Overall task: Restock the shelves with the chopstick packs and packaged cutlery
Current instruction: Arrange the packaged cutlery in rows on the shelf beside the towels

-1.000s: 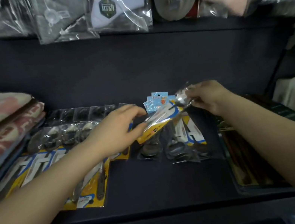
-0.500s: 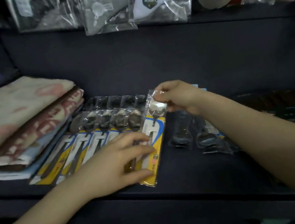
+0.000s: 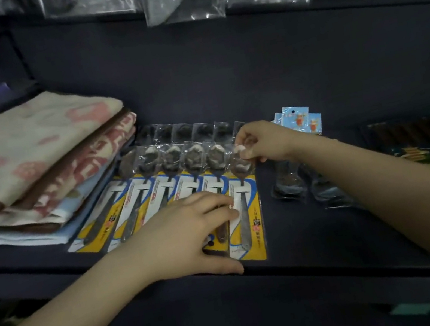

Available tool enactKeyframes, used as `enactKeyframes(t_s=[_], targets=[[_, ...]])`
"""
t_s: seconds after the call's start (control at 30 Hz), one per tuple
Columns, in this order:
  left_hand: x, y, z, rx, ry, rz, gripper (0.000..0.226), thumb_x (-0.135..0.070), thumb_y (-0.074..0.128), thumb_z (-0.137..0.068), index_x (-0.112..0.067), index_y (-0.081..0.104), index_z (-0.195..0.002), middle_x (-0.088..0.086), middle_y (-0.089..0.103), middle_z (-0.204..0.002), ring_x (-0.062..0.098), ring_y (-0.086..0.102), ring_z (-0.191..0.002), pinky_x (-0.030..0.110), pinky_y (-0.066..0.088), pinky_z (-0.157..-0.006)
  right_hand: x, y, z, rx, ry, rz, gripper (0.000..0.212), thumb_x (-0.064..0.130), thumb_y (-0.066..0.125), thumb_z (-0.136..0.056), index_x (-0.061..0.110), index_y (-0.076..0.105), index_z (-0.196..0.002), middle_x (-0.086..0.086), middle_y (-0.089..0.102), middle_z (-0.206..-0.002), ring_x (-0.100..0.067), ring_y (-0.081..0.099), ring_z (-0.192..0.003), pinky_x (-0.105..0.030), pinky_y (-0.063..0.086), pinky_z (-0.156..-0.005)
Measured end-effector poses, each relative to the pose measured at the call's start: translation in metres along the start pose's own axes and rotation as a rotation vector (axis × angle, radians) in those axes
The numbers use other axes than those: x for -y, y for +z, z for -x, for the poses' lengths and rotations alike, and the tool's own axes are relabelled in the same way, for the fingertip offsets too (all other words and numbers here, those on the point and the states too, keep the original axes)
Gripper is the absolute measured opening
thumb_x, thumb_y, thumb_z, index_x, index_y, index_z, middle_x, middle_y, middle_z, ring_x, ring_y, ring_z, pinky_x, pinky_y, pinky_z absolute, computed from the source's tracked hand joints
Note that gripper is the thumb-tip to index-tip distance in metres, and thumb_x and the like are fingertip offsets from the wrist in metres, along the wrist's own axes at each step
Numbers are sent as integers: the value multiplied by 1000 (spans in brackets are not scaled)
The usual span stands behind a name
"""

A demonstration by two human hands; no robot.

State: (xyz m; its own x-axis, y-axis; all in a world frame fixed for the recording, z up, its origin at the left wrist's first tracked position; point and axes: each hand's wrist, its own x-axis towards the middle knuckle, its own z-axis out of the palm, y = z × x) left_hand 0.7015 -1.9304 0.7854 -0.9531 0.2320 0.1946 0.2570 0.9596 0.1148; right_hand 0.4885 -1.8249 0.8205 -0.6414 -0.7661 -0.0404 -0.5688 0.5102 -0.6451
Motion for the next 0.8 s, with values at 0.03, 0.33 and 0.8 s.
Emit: enactKeyframes(t_s=[0.03,0.33,0.8], targets=[[0,0,0,2,0,16,76,-82,30,-69,-29,54,-118,-8,52,-130,7,45,-118,27,44,-94,-2,0,1,16,-29,32,18,7,61,-86,16,55,-100,-3,57,-96,-15,51,-85,-19,41,-62],[4,5,0,-25,8,31,74,-79,25,-74,-32,49,-125,-11,52,-132,7,45,-119,29,40,-98,-10,-12,8,89,-85,454,31,36,47,-95,12,52,-114,-3,58,-103,-20,53,-94,-29,40,-78],[-1,-9,-19,-18,-73,81,65,-77,36,-70,-29,60,-106,-14,56,-114,6,52,-105,34,49,-88,-22,-50,70,512,-299,549,50,2,60,-84,30,57,-124,25,50,-110,20,46,-92,-1,34,-81]])
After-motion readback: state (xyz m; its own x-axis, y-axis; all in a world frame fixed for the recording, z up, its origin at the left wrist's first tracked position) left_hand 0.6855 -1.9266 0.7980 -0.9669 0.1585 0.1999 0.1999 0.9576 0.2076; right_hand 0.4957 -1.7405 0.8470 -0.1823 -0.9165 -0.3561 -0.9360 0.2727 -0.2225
